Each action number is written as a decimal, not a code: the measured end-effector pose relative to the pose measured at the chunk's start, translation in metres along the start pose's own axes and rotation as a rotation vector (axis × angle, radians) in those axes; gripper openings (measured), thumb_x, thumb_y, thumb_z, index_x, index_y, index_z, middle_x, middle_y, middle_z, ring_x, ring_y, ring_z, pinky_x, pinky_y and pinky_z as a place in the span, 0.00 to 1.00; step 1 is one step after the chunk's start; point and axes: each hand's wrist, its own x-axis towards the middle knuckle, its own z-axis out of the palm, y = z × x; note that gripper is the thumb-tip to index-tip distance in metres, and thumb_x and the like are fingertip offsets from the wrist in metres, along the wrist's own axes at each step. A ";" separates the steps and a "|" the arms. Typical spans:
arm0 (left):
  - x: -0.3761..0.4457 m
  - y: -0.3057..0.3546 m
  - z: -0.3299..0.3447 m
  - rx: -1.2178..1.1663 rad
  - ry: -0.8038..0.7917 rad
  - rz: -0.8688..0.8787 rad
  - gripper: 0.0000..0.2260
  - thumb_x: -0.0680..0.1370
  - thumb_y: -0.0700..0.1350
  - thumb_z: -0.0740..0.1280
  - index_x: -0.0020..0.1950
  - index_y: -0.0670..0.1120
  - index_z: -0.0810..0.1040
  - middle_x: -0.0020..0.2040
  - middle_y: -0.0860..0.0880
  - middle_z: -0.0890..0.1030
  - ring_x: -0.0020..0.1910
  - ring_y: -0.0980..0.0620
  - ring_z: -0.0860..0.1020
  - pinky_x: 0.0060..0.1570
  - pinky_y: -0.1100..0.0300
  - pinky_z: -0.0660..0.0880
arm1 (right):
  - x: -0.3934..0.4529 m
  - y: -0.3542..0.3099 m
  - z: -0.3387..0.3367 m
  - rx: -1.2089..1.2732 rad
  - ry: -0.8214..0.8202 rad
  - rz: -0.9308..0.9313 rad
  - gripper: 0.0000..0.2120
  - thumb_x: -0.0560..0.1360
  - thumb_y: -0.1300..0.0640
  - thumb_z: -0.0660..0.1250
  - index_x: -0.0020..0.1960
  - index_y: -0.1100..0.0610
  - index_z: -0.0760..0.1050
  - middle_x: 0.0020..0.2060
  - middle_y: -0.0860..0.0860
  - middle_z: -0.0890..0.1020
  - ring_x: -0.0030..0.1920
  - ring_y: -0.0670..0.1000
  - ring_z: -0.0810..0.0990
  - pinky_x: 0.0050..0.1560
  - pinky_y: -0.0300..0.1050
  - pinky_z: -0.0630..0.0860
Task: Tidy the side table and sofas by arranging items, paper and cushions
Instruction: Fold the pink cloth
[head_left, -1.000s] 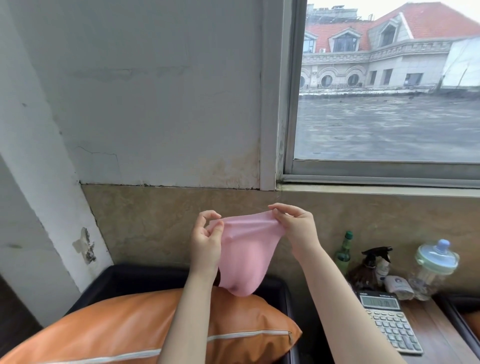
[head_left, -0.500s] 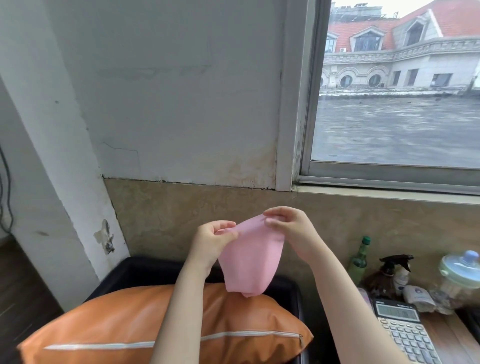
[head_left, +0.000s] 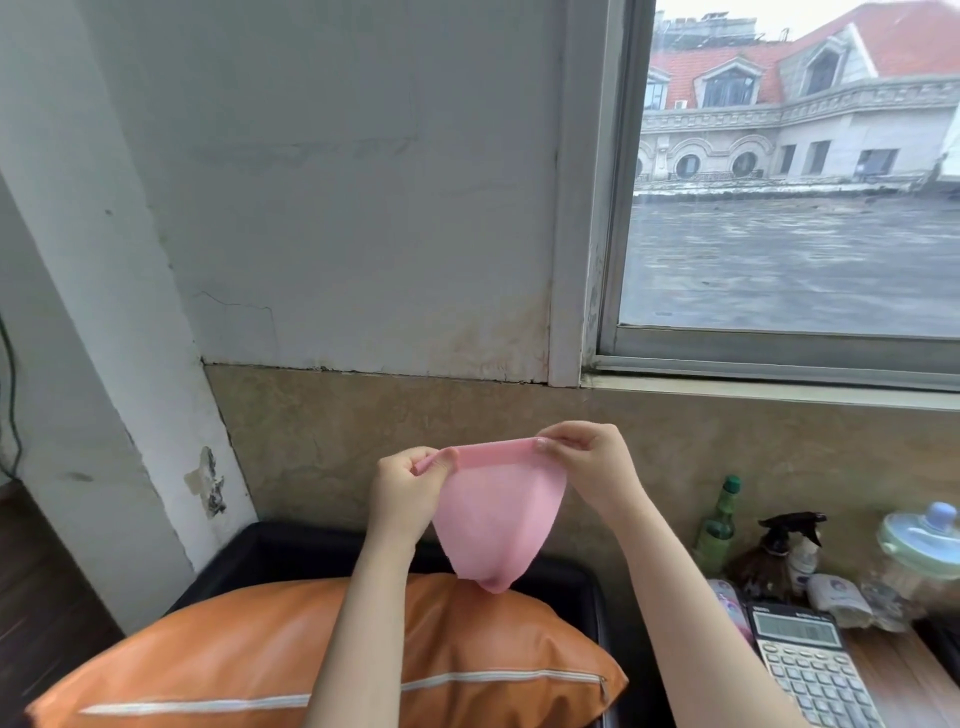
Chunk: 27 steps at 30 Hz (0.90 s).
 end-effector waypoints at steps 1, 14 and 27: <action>-0.001 0.000 0.000 -0.043 0.008 -0.017 0.10 0.77 0.42 0.68 0.35 0.45 0.79 0.31 0.54 0.78 0.33 0.55 0.73 0.34 0.63 0.68 | 0.000 -0.001 0.000 0.050 0.026 0.017 0.09 0.71 0.68 0.70 0.37 0.55 0.81 0.31 0.45 0.80 0.32 0.37 0.76 0.37 0.29 0.70; -0.006 -0.001 -0.008 -0.049 -0.119 0.030 0.10 0.74 0.38 0.70 0.35 0.50 0.82 0.34 0.56 0.82 0.36 0.63 0.78 0.35 0.74 0.70 | -0.004 -0.005 0.000 0.145 -0.007 0.144 0.11 0.74 0.66 0.66 0.37 0.55 0.81 0.34 0.47 0.82 0.38 0.42 0.77 0.41 0.32 0.71; -0.001 0.007 -0.013 0.237 -0.092 0.123 0.05 0.74 0.42 0.72 0.37 0.47 0.82 0.44 0.54 0.73 0.44 0.55 0.74 0.43 0.66 0.67 | -0.003 -0.010 -0.004 -0.245 -0.078 -0.078 0.05 0.69 0.68 0.70 0.41 0.60 0.82 0.37 0.44 0.74 0.40 0.39 0.73 0.39 0.25 0.65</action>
